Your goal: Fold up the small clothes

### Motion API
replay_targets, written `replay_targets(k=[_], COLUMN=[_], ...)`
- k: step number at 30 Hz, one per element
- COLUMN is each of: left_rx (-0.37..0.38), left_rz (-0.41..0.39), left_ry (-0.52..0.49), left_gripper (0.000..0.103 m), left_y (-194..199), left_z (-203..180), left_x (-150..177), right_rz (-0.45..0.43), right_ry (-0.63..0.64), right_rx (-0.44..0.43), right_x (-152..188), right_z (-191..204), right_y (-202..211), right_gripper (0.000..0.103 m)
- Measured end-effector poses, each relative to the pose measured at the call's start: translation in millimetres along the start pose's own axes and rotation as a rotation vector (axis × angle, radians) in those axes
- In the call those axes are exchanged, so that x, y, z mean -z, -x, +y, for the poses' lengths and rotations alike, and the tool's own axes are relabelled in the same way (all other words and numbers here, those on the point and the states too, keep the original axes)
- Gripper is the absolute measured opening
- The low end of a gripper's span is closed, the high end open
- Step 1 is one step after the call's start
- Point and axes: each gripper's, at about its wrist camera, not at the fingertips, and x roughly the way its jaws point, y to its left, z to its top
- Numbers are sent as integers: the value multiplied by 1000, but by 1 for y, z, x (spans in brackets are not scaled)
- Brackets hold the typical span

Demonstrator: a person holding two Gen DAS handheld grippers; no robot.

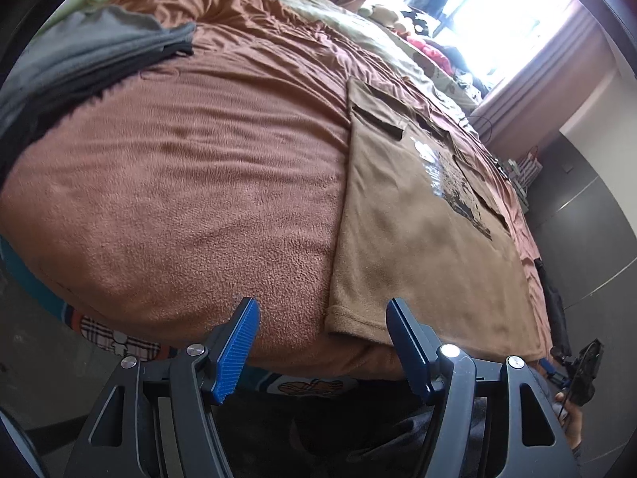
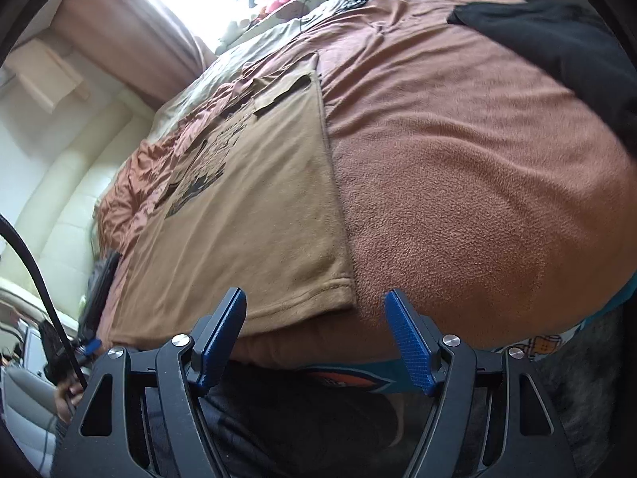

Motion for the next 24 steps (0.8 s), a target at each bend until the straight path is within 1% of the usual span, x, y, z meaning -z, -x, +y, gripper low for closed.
replay_targets(k=[4, 8, 10, 14, 16, 17, 19, 21, 24], left_rx=[17, 43, 59, 71, 85, 90, 99, 128, 158], left_rz=[11, 14, 18, 22, 31, 37, 42, 48, 55], left_ry=[37, 73, 93, 100, 115, 122, 128, 141, 165], left_gripper=[68, 67, 62, 60, 53, 52, 51, 51, 51], left_y=[-8, -17, -22, -30, -33, -35, -36, -35, -35], left_z=[5, 7, 7, 2, 1, 0, -1, -2, -1], left_x=[-3, -3, -4, -5, -6, -6, -6, -4, 0], right_rz=[-3, 3, 1, -22, -23, -21, -6, -6, -31], right_ry=[-63, -89, -114, -179, -203, -209, -219, -220, -212], right_rx=[-79, -118, -133, -159, -166, -168, -181, -191, -195], right_x=[-3, -9, -12, -10, -7, -4, 2, 5, 5], right_z=[-10, -14, -19, -29, -34, -38, -43, -47, -49], right_y=[-6, -9, -11, -13, -13, -14, -12, -6, 6], right_gripper=[71, 71, 66, 61, 48, 43, 19, 11, 5])
